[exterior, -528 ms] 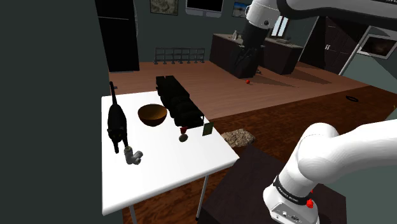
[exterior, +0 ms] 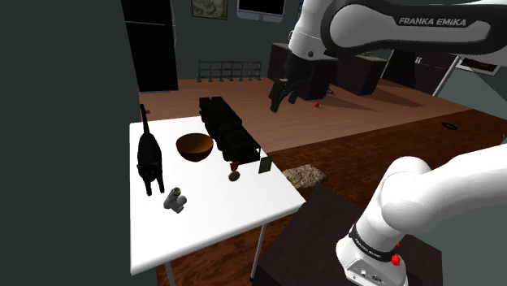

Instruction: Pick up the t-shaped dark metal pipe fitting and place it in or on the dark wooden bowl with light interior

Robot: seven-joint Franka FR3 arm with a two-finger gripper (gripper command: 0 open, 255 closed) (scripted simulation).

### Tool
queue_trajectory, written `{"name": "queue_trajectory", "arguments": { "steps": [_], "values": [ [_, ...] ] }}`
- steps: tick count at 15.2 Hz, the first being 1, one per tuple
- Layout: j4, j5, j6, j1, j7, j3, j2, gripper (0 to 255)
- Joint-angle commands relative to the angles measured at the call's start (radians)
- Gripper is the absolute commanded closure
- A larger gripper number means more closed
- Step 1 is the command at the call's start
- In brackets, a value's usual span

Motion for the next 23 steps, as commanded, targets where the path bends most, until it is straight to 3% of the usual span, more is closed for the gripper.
{"name": "queue_trajectory", "arguments": {
  "steps": [1,13,23],
  "values": [
    [-0.024,0.011,0.063,0.009,0.022,0.02,0.038,0],
    [-0.046,0.025,0.41,0.039,0.147,0.138,0.367,0],
    [0.08,-0.088,0.631,0.053,0.307,0.22,0.726,0]
  ]
}}
